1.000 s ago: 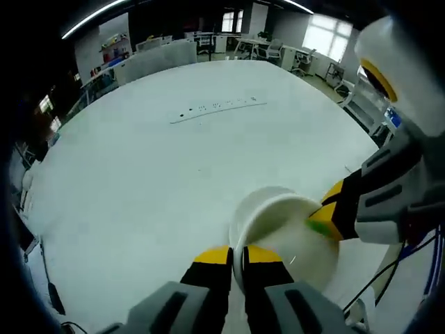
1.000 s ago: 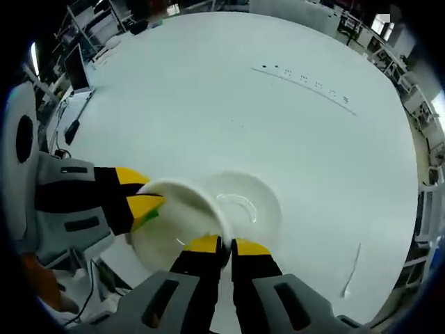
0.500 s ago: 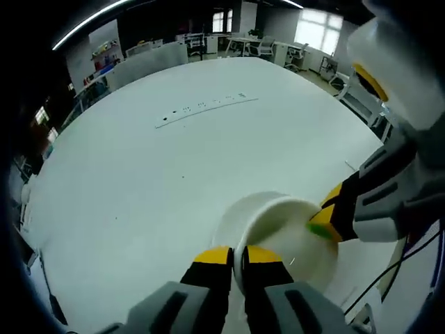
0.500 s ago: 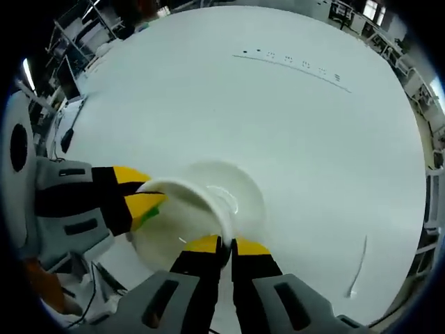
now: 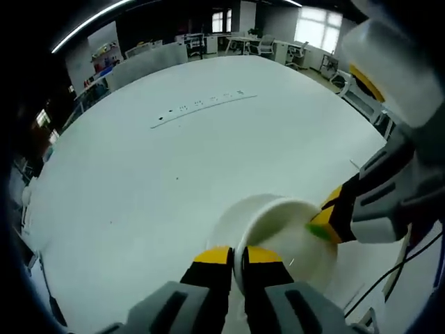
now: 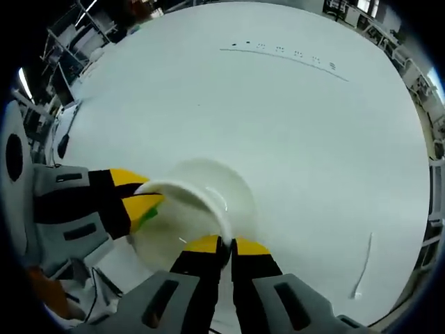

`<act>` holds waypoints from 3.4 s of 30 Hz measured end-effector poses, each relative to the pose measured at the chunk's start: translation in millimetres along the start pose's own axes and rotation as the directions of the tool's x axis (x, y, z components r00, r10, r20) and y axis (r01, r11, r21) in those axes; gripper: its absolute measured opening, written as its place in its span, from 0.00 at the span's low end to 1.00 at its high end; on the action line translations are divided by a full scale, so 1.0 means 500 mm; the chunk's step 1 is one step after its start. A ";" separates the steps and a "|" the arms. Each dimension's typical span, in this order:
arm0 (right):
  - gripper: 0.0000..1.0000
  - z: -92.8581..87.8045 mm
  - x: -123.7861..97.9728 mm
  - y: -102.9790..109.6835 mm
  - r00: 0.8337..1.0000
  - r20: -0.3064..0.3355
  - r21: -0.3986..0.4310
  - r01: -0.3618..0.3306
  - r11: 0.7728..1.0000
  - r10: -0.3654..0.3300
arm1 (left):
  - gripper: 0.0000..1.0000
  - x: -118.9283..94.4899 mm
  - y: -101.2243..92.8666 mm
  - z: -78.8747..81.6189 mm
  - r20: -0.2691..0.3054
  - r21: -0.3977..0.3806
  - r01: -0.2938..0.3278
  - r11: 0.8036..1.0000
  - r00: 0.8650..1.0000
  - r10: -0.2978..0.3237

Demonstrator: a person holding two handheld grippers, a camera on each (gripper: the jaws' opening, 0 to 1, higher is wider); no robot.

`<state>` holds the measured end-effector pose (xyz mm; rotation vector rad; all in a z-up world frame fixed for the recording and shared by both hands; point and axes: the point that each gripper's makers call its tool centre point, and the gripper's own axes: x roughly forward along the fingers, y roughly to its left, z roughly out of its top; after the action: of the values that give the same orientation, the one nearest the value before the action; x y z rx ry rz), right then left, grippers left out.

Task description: Tidy tabletop coffee trays, cups and spoons，present forward

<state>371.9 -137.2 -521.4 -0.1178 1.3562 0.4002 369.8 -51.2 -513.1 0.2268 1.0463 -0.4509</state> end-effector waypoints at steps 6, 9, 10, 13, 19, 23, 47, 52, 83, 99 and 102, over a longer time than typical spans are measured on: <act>0.07 -0.013 -0.003 0.009 1.000 0.017 -0.032 0.013 0.999 -0.013 | 0.08 0.004 0.002 0.001 0.003 0.021 -0.017 1.000 1.000 0.017; 0.07 -0.022 -0.002 0.011 0.999 0.032 -0.037 0.015 0.999 -0.014 | 0.08 0.007 0.002 0.003 0.015 0.028 -0.027 0.999 1.000 0.027; 0.07 -0.022 -0.002 0.013 0.998 0.058 -0.034 0.015 0.999 -0.013 | 0.09 0.009 0.003 0.002 0.021 0.034 -0.035 0.999 0.999 0.034; 0.08 -0.026 -0.001 0.015 0.996 0.090 -0.048 0.024 0.999 -0.020 | 0.09 0.012 0.007 0.005 0.053 0.046 -0.037 0.998 0.998 0.034; 0.09 -0.016 0.000 0.014 0.990 0.141 -0.086 0.009 0.996 0.003 | 0.10 0.014 0.006 0.013 0.105 0.090 -0.046 0.995 0.994 0.036; 0.10 -0.013 -0.002 0.017 0.983 0.184 -0.134 0.006 0.991 0.019 | 0.10 0.014 0.005 0.014 0.125 0.112 -0.052 0.992 0.991 0.038; 0.24 0.045 -0.231 0.042 0.711 0.653 -0.189 -0.180 0.965 0.260 | 0.08 -0.187 0.045 0.082 0.552 0.038 0.063 0.997 0.831 -0.073; 0.24 0.023 -0.308 0.028 0.614 0.750 -0.218 -0.122 0.968 0.246 | 0.08 -0.249 0.060 0.070 0.650 0.033 0.030 0.999 0.759 -0.044; 0.26 -0.281 -0.507 -0.202 0.140 0.990 -0.051 0.123 0.991 0.034 | 0.15 -0.446 0.263 -0.231 0.865 -0.194 -0.212 0.958 0.423 0.269; 0.27 -0.375 -0.386 -0.287 0.152 0.985 0.059 0.154 0.986 -0.083 | 0.16 -0.417 0.331 -0.355 0.859 -0.312 -0.252 0.916 0.337 0.385; 0.28 -0.383 -0.367 -0.296 0.172 0.981 0.064 0.164 0.984 -0.092 | 0.16 -0.401 0.328 -0.365 0.852 -0.315 -0.245 0.917 0.352 0.387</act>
<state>217.2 -372.8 -408.0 0.0049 -0.0352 0.2586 218.9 215.5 -432.6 0.0277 -0.0991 -0.0761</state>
